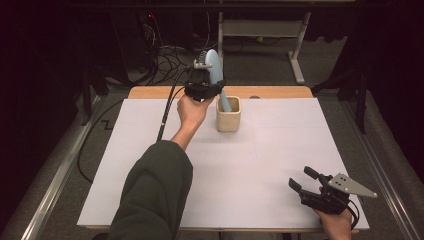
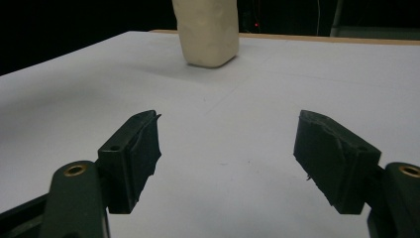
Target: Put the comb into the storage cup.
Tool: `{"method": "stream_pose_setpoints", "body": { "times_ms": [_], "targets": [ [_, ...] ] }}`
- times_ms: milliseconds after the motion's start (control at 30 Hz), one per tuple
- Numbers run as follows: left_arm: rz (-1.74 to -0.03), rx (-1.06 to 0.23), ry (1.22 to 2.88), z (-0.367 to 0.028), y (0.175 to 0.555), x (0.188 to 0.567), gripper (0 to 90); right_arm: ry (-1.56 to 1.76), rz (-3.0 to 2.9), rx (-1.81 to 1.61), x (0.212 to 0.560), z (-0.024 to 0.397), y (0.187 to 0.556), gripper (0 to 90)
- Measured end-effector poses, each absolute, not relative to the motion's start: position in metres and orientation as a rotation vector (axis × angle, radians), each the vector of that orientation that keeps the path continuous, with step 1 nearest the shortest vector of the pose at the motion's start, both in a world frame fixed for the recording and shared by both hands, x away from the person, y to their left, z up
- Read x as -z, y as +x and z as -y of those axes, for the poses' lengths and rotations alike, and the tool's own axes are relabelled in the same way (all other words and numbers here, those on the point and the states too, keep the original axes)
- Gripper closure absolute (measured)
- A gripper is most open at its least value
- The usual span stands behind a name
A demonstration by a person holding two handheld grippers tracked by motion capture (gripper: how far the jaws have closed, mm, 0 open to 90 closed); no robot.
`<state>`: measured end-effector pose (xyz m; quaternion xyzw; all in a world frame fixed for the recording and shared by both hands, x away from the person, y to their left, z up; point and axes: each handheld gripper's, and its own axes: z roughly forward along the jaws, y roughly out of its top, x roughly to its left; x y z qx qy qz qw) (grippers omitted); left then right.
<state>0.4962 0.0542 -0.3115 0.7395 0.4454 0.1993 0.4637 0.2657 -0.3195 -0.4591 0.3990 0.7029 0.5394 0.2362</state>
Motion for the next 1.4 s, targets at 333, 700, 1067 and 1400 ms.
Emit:
{"method": "stream_pose_setpoints", "body": {
  "times_ms": [333,700,1067,1400],
  "targets": [
    [-1.1,-0.476,1.837,-0.052,0.499,0.318,54.1,1.092,-1.929,-1.48,0.459,0.319,0.265,26.6],
    [-1.105,-0.457,1.847,-0.049,0.5,0.325,53.4,1.088,-1.928,-1.486,0.459,0.32,0.265,26.6],
    [-1.114,-0.452,1.861,-0.044,0.502,0.331,53.3,1.084,-1.93,-1.488,0.459,0.319,0.265,26.8],
    [-1.133,-0.416,1.884,-0.046,0.504,0.339,52.7,1.084,-1.935,-1.495,0.458,0.32,0.265,27.3]
  ]
}}
